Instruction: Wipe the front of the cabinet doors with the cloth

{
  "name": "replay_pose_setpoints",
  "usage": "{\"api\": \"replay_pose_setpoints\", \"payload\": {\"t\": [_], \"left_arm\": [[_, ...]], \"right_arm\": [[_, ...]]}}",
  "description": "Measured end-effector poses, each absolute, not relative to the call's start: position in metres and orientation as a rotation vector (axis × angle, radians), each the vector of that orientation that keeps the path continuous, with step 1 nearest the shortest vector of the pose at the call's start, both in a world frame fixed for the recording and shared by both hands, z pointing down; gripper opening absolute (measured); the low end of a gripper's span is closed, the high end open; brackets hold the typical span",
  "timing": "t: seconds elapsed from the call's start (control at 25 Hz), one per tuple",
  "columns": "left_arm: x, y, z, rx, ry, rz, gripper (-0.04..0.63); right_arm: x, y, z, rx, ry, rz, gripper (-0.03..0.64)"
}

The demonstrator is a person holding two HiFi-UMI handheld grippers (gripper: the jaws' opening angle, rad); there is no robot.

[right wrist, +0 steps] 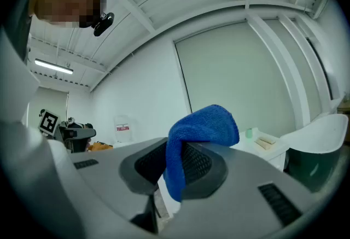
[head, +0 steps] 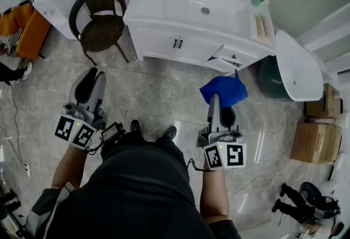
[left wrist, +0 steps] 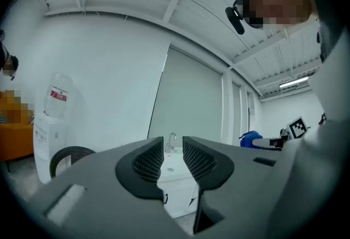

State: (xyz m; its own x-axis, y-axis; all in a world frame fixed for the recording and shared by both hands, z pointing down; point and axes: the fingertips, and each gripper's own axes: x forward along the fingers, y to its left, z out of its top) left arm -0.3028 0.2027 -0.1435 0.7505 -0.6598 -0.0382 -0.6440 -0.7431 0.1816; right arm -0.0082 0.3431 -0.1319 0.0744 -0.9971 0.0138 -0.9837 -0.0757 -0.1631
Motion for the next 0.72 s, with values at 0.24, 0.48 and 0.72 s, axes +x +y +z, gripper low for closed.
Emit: {"api": "replay_pose_setpoints", "payload": {"t": [0.24,0.48,0.72], "left_arm": [[-0.292,0.204,-0.141,2.786,-1.053,-0.142,0.110],[-0.279,0.205,-0.132,2.750,-1.084,-0.129,0.110],[-0.258,0.213,-0.115,2.736,-1.140,-0.073,0.110]], "right_arm": [[0.002,0.340,-0.127,-2.213,2.067,-0.203,0.057],[0.016,0.337,-0.120,-2.188,2.109,-0.219,0.057],[0.038,0.332,-0.095,-2.146,2.159,-0.273,0.057]]}}
